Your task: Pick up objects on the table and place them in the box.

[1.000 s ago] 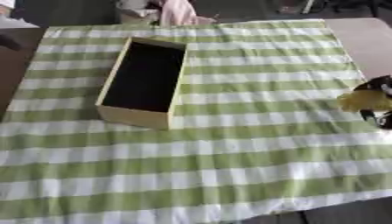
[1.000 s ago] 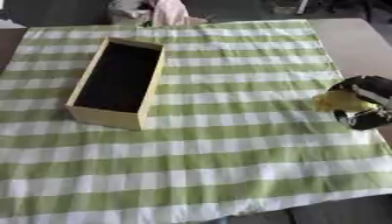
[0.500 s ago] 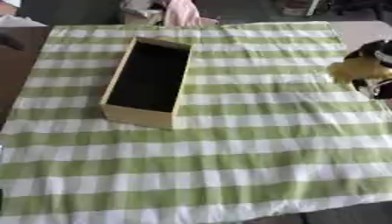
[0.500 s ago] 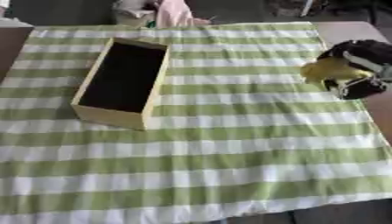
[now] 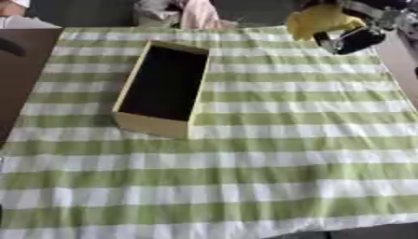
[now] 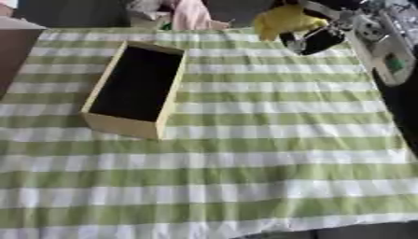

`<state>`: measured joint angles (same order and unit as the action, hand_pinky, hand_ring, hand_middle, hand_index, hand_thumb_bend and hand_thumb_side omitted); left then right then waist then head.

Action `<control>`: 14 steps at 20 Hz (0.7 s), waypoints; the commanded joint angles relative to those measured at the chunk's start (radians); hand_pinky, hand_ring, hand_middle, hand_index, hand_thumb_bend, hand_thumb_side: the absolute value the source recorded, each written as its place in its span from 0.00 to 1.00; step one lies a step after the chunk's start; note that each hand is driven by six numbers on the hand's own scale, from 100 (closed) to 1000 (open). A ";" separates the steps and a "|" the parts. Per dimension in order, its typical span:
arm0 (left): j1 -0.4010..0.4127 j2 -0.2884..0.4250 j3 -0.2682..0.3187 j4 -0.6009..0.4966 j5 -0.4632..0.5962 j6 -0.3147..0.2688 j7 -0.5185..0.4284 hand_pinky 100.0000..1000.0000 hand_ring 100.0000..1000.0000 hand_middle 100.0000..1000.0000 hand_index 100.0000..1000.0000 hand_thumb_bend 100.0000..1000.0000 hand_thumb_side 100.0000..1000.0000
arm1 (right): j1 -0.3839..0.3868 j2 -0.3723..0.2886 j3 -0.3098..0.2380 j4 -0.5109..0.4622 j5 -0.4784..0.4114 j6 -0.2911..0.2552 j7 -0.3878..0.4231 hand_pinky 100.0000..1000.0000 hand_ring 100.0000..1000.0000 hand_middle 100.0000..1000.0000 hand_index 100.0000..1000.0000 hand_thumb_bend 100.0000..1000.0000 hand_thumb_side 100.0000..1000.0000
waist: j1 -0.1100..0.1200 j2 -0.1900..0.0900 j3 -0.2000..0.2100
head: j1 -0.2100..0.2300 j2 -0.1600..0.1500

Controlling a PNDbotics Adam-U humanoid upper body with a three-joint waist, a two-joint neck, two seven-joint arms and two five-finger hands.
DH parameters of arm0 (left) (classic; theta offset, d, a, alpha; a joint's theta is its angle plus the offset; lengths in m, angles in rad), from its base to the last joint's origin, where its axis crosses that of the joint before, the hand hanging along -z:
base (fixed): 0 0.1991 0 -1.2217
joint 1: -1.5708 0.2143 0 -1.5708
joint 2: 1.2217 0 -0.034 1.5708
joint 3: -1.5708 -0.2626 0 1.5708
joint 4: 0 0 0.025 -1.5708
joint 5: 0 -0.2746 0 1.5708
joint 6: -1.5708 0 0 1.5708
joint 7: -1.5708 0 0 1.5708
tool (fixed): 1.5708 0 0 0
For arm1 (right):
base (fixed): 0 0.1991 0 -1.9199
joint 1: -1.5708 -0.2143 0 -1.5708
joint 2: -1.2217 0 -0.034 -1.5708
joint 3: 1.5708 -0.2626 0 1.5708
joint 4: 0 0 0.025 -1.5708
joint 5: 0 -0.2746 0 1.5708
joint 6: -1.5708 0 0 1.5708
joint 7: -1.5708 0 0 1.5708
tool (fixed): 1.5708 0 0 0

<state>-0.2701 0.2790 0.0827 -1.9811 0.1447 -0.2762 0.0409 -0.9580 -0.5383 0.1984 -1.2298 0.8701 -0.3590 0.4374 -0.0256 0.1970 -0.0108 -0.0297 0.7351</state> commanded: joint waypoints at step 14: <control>-0.033 -0.011 -0.006 -0.019 0.019 0.001 -0.012 0.42 0.95 0.82 0.66 0.00 0.71 | -0.192 0.335 -0.019 0.093 0.252 -0.045 -0.080 0.82 0.72 0.70 0.85 0.00 0.08 | 0.010 0.000 0.036 | -0.009 -0.031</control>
<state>-0.2869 0.2617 0.0764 -1.9811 0.1585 -0.2751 0.0324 -1.1210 -0.2163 0.1919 -1.1314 1.1020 -0.4025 0.3693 -0.0198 0.2121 0.0249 -0.0372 0.7137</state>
